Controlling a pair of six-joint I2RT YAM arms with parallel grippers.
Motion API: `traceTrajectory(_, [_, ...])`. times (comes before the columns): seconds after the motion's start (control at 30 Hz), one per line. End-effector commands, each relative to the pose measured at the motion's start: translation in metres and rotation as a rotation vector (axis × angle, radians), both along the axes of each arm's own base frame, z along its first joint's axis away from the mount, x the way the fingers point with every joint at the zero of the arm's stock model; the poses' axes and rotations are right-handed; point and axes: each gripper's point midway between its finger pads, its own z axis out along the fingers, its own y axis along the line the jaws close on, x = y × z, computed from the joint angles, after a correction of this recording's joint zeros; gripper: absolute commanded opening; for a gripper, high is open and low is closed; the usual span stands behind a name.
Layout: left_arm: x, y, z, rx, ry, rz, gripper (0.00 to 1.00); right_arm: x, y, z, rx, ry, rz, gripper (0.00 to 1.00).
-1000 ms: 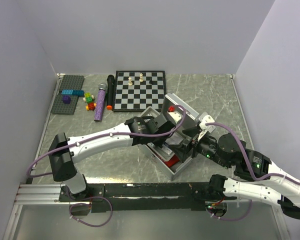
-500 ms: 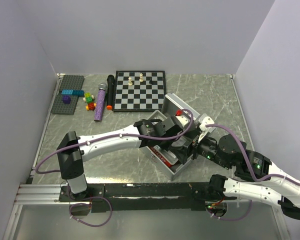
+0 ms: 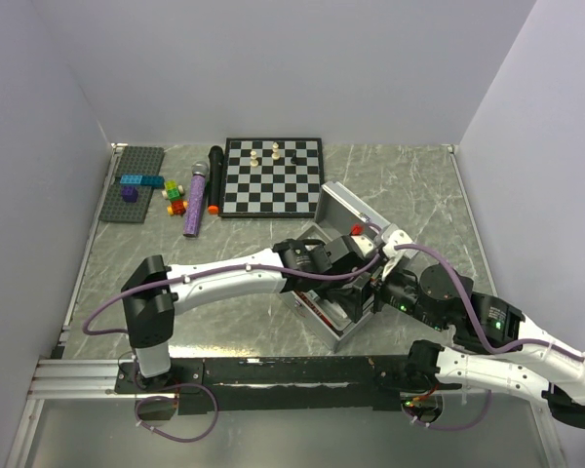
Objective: Organize the medicine kit
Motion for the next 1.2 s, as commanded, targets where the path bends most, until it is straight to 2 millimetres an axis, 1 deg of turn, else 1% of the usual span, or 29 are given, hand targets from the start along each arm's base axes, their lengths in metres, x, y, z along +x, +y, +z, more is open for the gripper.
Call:
traceTrajectory(0.0, [0.005,-0.013,0.008,-0.043,-0.019,0.018,0.01,-0.001,0.003,0.007,0.041,0.000,0.006,0.97])
traceTrajectory(0.13, [0.007,-0.010,0.001,-0.017,-0.024,0.042,0.01,-0.001,0.004,0.006,0.038,0.001,0.007,0.97])
traceTrajectory(0.27, [0.006,-0.009,0.001,-0.027,-0.015,0.058,0.01,-0.001,0.004,0.005,0.039,0.004,0.007,0.97])
traceTrajectory(0.53, [-0.007,-0.023,0.024,-0.133,0.046,0.028,0.01,-0.002,0.005,0.006,0.045,0.007,0.013,0.97])
traceTrajectory(0.73, [-0.015,-0.027,0.029,-0.165,0.069,0.020,0.01,-0.002,0.006,0.005,0.047,0.006,0.015,0.97])
traceTrajectory(0.77, [-0.015,-0.027,0.029,-0.168,0.068,0.020,0.01,-0.002,0.006,0.004,0.047,0.006,0.013,0.97])
traceTrajectory(0.93, [-0.011,-0.022,0.013,-0.118,0.055,0.043,0.01,-0.001,0.006,0.003,0.040,0.007,0.012,0.97])
traceTrajectory(1.1, [-0.001,-0.012,0.002,-0.066,0.009,0.079,0.01,-0.001,0.004,0.000,0.038,0.011,0.005,0.97])
traceTrajectory(1.17, [0.003,-0.008,0.001,-0.043,-0.020,0.094,0.01,-0.001,0.004,-0.001,0.036,0.010,0.004,0.97])
